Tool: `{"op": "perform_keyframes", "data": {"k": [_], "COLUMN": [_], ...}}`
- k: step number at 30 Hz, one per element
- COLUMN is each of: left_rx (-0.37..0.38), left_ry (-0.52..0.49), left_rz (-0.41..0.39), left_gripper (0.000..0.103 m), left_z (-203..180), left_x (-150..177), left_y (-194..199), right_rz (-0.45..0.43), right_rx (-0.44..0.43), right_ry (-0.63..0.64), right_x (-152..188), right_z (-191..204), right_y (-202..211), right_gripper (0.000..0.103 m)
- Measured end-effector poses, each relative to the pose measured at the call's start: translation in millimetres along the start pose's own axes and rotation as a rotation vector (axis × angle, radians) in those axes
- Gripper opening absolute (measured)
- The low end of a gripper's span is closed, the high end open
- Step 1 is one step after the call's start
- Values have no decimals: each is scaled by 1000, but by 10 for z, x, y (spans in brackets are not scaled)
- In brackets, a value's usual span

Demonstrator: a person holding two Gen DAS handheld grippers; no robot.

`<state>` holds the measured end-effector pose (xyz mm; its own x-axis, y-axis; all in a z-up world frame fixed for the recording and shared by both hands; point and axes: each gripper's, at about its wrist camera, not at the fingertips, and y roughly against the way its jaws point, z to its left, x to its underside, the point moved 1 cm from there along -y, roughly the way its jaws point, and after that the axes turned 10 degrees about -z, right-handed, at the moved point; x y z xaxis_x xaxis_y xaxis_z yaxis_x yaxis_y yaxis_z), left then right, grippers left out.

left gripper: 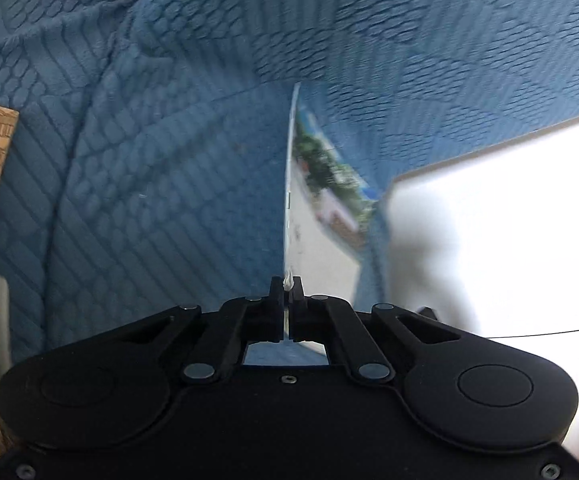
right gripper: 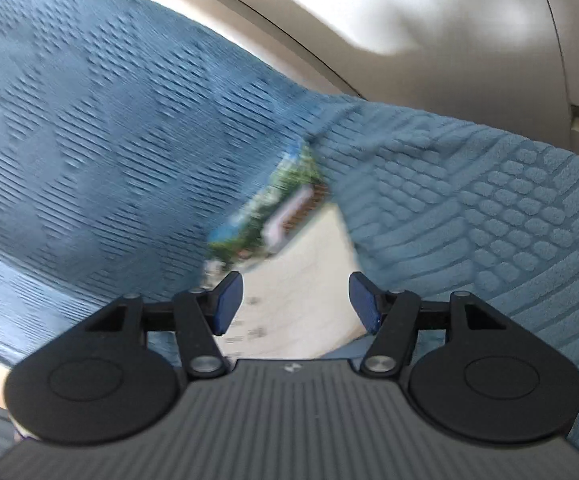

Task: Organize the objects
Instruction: 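Close the left gripper on the card's edge while the right gripper pinches it too, then lift the small card with both grippers and carry it toward the book stack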

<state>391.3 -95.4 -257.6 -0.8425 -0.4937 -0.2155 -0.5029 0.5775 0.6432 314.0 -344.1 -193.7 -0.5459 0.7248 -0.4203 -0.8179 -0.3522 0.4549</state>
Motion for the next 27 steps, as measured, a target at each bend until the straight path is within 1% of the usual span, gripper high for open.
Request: {"op": "perform_keyframes", "data": {"k": [2,3,4,6,9,11,13,16,20,22,23,24,25,26,27], "left_rx": [20,32,43,73,101,123,125,126,125,114,101,88,83,73,59], "left_ry": [11,13,17,28,52,66,55,57,71,53,41,34,30,25,21], "left_rz": [-9,-13,-16,-29,-33,-28,-32,-39,-48,-51,-51,-55,-57,-54,-51], "left_gripper": [1,1,1,2,2,2,2,2,2,2,2,2,2,2,2], "left_z": [-81,-119,-157,-228,-320,-382,-447,-495,-477,-485,-488,-487,-478,-473,-464], "left_x": [31,45,61,93,150,200,250,326,383,437,451,443,457,469,491], "left_y": [44,69,89,131,149,160,186,218,346,399,433,467,522,556,594], "right_rz": [-69,-79,-72,-31,73,113,121,89,54,30,14,4,-1,0,0], "right_rx": [-87,-132,-175,-236,-277,-300,-291,-274,-198,-160,-121,-89,-57,-24,-10], "right_ry": [-31,-37,-50,-119,-306,-433,-484,-490,-465,-452,-411,-372,-327,-279,-244], "right_x": [-28,-38,-32,22,184,291,342,303,206,158,144,139,139,137,137], "right_z": [44,67,86,61,-82,-191,-249,-295,-366,-407,-393,-383,-365,-327,-295], "right_y": [156,218,247,240,161,136,132,147,100,88,113,117,149,165,180], "right_gripper": [62,62,62,62,62,62,62,62,62,61,51,38,32,20,17]}}
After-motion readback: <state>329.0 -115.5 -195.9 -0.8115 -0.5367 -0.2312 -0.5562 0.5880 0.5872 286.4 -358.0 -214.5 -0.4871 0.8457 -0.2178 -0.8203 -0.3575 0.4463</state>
